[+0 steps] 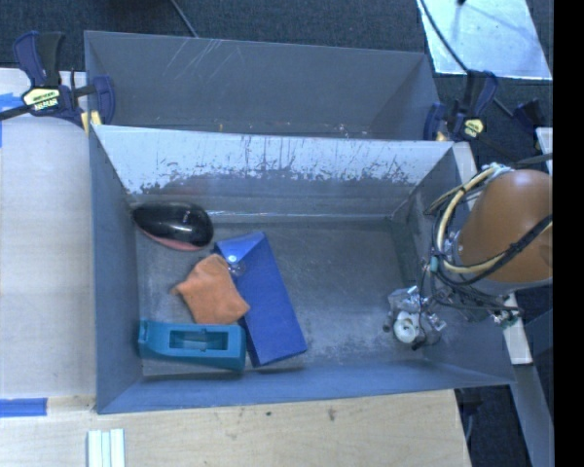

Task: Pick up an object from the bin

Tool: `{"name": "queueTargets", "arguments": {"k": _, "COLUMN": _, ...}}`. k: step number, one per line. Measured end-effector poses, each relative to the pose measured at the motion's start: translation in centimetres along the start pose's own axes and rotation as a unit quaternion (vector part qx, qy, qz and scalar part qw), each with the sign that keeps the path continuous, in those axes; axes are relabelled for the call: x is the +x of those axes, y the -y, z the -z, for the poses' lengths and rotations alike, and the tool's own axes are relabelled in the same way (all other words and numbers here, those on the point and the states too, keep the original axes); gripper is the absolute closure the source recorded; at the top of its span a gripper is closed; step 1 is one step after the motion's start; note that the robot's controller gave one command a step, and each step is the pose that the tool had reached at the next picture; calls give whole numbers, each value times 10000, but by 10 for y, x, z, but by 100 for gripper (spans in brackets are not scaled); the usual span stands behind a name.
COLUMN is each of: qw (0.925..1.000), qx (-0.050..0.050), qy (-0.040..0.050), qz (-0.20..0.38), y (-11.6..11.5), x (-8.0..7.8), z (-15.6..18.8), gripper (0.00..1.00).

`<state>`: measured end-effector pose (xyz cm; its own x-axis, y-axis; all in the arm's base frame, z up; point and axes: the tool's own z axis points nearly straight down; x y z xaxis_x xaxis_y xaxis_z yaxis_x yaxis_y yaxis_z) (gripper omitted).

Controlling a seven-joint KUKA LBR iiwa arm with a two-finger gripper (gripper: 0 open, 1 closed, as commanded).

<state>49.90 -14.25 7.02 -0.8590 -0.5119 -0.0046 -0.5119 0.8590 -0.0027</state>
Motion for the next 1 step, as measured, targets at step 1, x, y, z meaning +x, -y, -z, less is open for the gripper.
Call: {"name": "queueTargets", "arguments": {"k": 1, "qw": 10000, "qx": -4, "qy": -2, "qz": 1, "y": 0, "x": 0, "z": 2, "gripper": 100}}
